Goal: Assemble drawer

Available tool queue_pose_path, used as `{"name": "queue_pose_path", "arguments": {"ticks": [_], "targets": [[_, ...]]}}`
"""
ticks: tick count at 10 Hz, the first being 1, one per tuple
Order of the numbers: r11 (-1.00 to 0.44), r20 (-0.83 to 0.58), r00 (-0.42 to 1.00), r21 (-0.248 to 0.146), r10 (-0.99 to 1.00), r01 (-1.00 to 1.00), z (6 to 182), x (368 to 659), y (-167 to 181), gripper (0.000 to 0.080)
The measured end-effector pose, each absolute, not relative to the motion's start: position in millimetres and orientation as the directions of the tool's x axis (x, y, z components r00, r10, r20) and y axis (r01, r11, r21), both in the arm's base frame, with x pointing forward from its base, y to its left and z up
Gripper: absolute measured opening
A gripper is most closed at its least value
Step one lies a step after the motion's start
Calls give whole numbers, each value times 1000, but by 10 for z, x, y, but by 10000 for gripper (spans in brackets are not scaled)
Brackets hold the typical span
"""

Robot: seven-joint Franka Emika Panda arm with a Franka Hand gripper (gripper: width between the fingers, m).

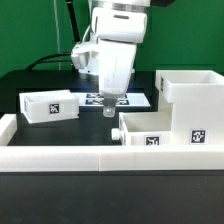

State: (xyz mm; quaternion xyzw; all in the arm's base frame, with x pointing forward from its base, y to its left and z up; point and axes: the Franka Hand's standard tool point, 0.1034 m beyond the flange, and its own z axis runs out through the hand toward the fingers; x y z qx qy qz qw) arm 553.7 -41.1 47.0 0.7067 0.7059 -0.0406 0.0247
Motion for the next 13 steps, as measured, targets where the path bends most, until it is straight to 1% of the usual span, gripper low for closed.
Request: {"name": "queue_pose_path", "arguments": {"ticks": [1,2,4,5,7,9,11,13], "targets": [[14,-43,-15,-29,999,999,392,5575,-589,649],[-9,0,9,-22,1000,1000,347,5659,-710,649],[36,90,-34,-15,995,999,343,5787,-855,649],[25,130,-22,-17,991,1000,333,5834,-894,649],[23,159,-20,-18,987,1000,309,5879,-833,649],[39,172,-36,-15,984,999,257,5893,-625,649],[42,186,-37,-24,982,999,209,5893,-416,649],[40,188,-34,-26,982,999,206,5891,-399,649]]}}
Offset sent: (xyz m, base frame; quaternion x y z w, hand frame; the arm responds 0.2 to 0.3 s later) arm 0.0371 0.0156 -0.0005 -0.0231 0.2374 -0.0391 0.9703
